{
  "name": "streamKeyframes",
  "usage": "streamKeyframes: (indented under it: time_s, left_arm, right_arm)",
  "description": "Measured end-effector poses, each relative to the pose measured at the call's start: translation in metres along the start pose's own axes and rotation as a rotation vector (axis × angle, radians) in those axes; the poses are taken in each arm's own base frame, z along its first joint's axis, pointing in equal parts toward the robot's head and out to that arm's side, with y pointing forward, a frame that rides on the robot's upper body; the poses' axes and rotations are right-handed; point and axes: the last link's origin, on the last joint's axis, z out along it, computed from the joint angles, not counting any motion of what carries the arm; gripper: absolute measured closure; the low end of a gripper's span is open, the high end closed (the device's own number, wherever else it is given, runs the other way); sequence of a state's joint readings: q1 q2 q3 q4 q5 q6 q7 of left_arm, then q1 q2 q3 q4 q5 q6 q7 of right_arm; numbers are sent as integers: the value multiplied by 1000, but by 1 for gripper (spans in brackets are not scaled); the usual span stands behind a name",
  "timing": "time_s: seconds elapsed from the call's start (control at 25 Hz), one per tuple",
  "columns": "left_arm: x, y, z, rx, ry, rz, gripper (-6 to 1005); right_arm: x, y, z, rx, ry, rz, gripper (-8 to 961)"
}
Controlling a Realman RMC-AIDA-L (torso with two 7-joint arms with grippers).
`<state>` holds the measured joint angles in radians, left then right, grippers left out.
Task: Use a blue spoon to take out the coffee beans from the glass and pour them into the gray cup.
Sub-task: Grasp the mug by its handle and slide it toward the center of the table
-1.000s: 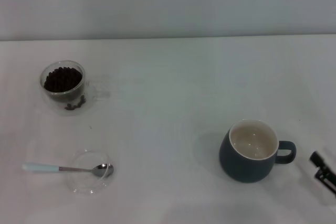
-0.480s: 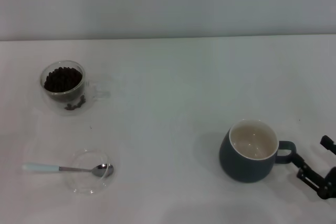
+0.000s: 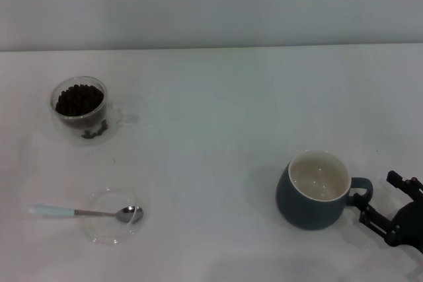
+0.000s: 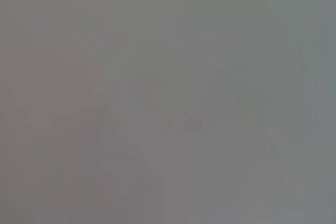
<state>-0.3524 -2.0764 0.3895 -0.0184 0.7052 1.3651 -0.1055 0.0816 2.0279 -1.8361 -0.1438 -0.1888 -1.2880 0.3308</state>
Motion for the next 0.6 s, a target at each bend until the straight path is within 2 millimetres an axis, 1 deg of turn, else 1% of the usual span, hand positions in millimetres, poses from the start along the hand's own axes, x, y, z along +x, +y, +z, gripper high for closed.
streamKeyframes:
  time_s: [0.36, 0.6]
  left_arm:
    - [0, 1, 2, -2, -2, 1, 110]
    - [0, 3, 2, -7, -2, 1, 111]
  right_arm:
    - [0, -2, 3, 3, 4, -2, 142]
    - [-1, -1, 4, -5, 4, -5, 379]
